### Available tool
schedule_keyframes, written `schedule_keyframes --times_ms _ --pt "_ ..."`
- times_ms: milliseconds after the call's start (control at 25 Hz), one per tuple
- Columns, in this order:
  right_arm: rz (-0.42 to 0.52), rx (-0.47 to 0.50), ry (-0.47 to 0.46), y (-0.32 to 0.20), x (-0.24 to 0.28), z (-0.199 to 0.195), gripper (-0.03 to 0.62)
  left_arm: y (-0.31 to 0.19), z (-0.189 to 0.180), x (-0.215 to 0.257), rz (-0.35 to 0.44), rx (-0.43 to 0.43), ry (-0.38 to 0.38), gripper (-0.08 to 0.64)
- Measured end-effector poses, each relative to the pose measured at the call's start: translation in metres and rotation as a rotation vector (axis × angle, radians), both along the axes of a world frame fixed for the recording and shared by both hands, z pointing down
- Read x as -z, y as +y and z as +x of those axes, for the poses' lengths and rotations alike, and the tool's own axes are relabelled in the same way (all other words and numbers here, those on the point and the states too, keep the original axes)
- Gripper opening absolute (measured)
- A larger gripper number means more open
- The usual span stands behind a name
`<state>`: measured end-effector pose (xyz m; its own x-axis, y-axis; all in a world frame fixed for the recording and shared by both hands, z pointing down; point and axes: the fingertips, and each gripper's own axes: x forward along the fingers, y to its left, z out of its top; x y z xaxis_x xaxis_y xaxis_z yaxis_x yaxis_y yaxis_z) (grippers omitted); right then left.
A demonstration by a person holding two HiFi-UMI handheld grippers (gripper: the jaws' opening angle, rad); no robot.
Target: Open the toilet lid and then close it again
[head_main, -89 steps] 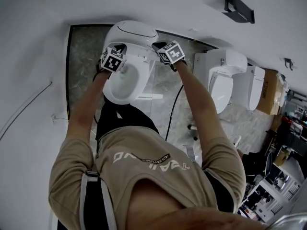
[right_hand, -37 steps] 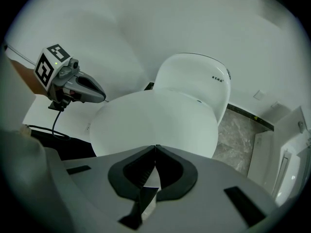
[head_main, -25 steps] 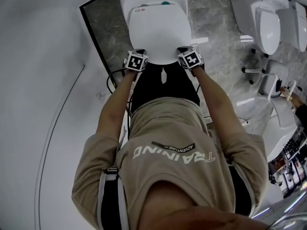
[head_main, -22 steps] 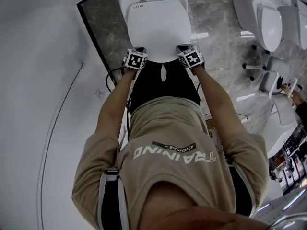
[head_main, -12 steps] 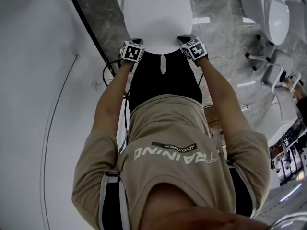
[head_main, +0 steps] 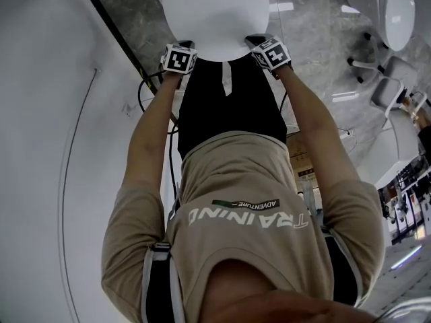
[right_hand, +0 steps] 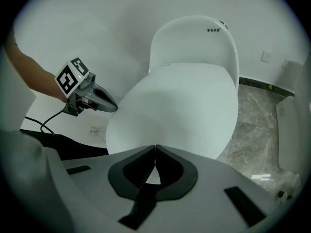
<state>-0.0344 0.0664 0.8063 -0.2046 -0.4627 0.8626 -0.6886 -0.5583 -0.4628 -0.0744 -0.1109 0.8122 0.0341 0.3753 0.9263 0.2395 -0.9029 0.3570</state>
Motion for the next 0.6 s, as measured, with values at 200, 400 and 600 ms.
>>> schedule_keyframes --times_ms 200,400,600 --pt "-0.030 0.069 -0.012 -0.002 -0.017 -0.006 0.015 0.000 -0.005 -0.016 0.007 0.025 0.006 0.005" --pt "-0.059 0.102 -0.037 -0.001 -0.026 -0.010 0.015 -0.001 -0.010 -0.027 0.020 0.084 0.004 0.005" --pt "-0.079 0.157 -0.008 -0.001 -0.039 -0.014 0.015 0.004 -0.013 -0.040 0.035 0.074 0.026 0.005"
